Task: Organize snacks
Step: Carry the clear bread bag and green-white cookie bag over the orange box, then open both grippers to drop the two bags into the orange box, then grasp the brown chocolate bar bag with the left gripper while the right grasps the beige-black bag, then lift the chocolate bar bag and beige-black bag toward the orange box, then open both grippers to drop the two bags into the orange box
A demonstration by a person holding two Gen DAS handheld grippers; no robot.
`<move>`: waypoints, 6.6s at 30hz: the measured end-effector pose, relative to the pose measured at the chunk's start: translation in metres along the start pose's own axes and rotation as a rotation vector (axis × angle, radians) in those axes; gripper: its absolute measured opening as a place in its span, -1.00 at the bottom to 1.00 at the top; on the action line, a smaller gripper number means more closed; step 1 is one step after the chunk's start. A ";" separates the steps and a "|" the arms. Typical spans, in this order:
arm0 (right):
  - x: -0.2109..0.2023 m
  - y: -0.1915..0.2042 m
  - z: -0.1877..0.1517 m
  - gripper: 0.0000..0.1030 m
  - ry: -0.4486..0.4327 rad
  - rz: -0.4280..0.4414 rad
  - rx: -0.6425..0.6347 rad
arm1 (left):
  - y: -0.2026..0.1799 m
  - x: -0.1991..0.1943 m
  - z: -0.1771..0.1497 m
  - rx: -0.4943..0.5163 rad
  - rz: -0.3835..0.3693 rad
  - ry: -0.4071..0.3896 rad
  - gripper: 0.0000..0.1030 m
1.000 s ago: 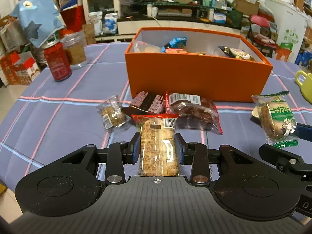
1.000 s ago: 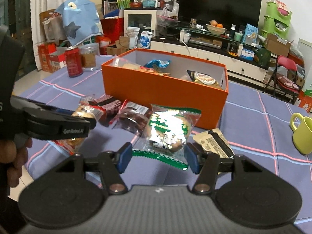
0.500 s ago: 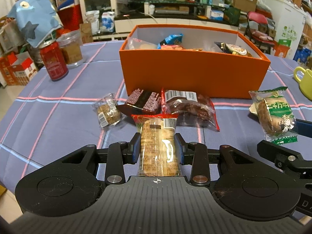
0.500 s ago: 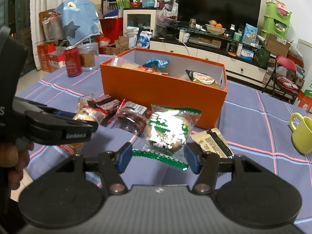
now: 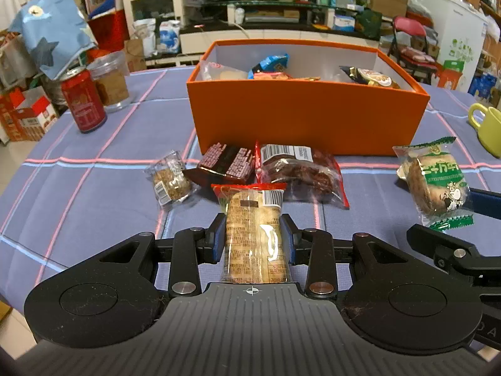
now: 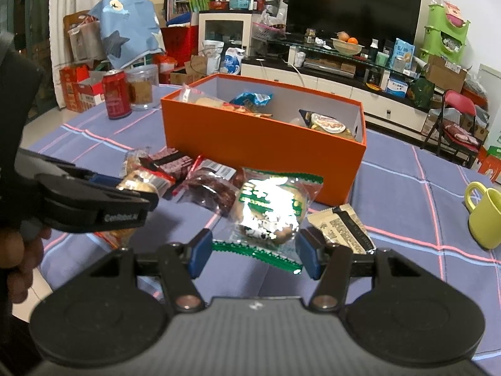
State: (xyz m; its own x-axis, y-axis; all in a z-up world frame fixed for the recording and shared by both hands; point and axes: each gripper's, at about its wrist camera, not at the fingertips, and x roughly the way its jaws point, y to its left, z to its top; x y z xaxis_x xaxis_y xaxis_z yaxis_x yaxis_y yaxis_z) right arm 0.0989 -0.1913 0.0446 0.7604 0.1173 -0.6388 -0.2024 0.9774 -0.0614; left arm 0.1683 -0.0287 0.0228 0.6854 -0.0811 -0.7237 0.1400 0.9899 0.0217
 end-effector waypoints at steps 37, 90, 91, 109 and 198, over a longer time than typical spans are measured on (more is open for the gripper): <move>0.027 -0.085 0.019 0.47 -0.046 -0.014 0.073 | 0.152 0.033 0.060 -0.390 0.037 -0.031 0.54; 0.090 -0.087 -0.018 0.04 0.158 0.002 0.107 | 0.053 0.068 0.041 0.040 -0.126 0.047 -0.15; 0.089 -0.085 -0.017 0.04 0.163 0.002 0.111 | 0.053 0.065 0.041 0.034 -0.113 0.040 -0.15; 0.020 -0.008 0.010 0.04 -0.006 -0.026 0.092 | 0.057 0.019 0.045 -0.010 0.027 -0.048 -0.15; 0.062 -0.064 0.121 0.57 -0.138 0.027 0.139 | 0.075 0.020 0.152 -0.134 -0.096 -0.183 0.60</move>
State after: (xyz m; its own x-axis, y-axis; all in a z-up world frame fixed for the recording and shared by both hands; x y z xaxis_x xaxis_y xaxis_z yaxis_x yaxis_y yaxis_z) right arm 0.2341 -0.2248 0.1017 0.8354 0.1574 -0.5267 -0.1439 0.9873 0.0668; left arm 0.3016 0.0260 0.1150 0.7935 -0.1832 -0.5804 0.1228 0.9822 -0.1421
